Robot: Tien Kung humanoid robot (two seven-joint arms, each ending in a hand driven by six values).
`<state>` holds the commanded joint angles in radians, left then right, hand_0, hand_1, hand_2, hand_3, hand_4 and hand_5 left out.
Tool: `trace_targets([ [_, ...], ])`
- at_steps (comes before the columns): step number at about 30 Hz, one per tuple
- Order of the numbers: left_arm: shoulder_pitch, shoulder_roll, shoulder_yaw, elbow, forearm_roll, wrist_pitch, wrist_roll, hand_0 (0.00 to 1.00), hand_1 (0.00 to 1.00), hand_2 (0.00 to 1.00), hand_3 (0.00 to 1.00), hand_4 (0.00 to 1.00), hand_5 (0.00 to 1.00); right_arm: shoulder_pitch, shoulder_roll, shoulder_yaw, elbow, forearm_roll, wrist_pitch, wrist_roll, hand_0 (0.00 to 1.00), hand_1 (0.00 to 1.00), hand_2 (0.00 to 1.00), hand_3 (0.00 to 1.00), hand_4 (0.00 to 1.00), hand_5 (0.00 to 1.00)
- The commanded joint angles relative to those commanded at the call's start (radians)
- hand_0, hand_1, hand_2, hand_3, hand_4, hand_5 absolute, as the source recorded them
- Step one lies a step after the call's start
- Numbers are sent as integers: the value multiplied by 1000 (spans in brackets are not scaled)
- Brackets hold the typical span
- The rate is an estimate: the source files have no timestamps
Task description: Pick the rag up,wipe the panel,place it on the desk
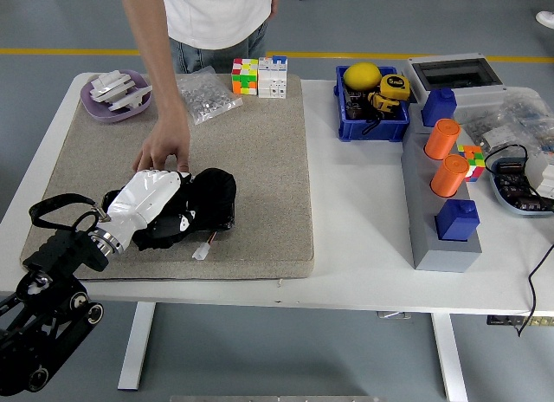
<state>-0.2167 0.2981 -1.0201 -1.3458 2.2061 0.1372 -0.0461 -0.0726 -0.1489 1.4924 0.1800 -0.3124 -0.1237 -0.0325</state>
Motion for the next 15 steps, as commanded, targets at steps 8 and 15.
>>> trace_targets([
  [8, -9, -12, 52, -14, -5, -2, 5, 287, 226, 493, 396, 2, 2, 0, 0, -15, 0, 12, 0, -1, 539, 594, 650, 584, 998, 486],
  [15, 2, -12, 30, 4, -4, -1, 4, 287, 226, 493, 395, 2, 2, -2, 1, -18, 0, 16, 0, 0, 539, 594, 650, 585, 998, 486],
])
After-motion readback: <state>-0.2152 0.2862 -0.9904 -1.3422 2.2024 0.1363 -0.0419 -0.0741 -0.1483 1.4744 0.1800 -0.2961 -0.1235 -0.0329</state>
